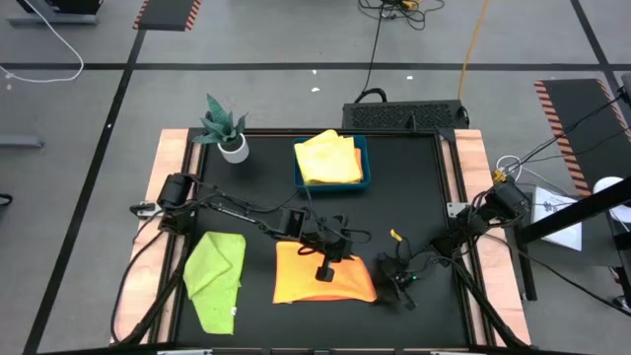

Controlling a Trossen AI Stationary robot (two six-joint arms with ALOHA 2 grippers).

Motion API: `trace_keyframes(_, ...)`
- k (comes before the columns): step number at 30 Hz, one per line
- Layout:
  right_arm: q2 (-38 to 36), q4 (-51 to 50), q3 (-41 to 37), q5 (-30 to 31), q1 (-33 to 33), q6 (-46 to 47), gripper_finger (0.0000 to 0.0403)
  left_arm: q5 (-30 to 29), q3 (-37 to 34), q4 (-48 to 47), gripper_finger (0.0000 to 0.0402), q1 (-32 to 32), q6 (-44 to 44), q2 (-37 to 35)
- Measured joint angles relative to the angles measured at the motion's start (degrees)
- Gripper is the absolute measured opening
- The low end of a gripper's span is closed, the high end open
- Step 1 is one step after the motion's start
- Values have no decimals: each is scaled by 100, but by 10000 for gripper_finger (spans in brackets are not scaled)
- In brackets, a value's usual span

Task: Fold microfiber towels
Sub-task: Fold the orange microfiber cloth

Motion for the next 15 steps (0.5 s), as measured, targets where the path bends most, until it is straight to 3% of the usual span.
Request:
trace_keyframes(9,0,-71,0,610,-9,1,225,-201,0,102,3,0,-26,0)
trace_keyframes(15,0,-274,0,608,-7,-53,162,-249,0,119,2,0,-32,0)
